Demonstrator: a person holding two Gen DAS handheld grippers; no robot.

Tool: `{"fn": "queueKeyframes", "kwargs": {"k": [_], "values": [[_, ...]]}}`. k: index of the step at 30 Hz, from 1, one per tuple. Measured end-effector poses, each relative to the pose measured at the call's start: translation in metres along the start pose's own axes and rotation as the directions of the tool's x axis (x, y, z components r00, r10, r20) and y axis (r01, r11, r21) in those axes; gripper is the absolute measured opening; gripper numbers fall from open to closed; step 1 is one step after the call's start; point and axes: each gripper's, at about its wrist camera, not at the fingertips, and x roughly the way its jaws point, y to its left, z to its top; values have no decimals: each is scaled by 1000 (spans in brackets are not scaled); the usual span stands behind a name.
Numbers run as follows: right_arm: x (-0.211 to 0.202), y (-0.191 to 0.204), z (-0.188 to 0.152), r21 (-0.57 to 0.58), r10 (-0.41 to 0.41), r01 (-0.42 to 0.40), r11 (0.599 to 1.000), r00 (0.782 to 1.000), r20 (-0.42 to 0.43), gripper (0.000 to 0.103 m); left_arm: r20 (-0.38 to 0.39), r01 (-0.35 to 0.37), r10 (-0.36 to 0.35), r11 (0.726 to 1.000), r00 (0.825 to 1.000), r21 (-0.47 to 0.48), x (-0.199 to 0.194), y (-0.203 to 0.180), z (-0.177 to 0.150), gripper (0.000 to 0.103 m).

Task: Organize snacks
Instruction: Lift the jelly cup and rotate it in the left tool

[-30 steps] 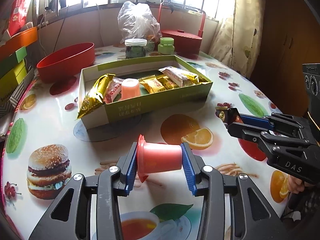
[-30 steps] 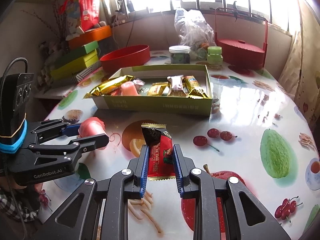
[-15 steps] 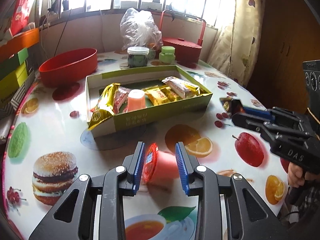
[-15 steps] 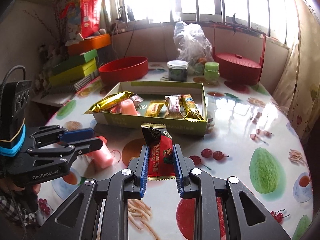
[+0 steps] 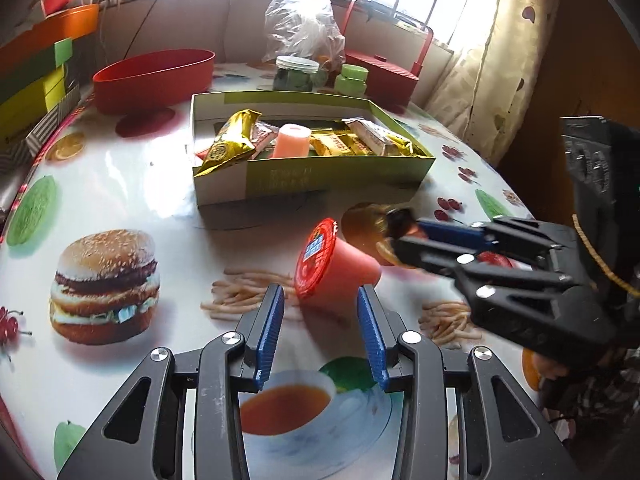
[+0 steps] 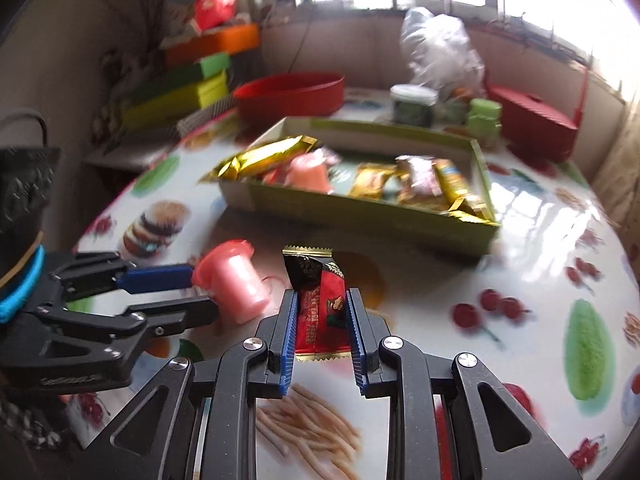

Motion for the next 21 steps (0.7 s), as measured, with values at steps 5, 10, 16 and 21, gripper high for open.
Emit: {"fn": "queueKeyframes", "kwargs": {"k": [5, 10, 16, 21], "values": [[12, 14, 3, -63, 24, -27, 998, 999, -39, 22, -1, -13, 13, 1000, 1000, -28, -3, 10, 1, 39], [16, 25, 1, -70, 145, -151, 986, 986, -78, 23, 6, -20, 20, 996, 1000, -84, -7, 24, 2, 39], [23, 39, 1, -68, 213, -220, 973, 972, -97, 23, 15, -28, 31, 984, 999, -174, -15, 41, -2, 40], [25, 43, -1, -47, 257, -262, 964, 962, -95, 23, 30, -31, 39, 977, 999, -212, -24, 40, -8, 40]]}}
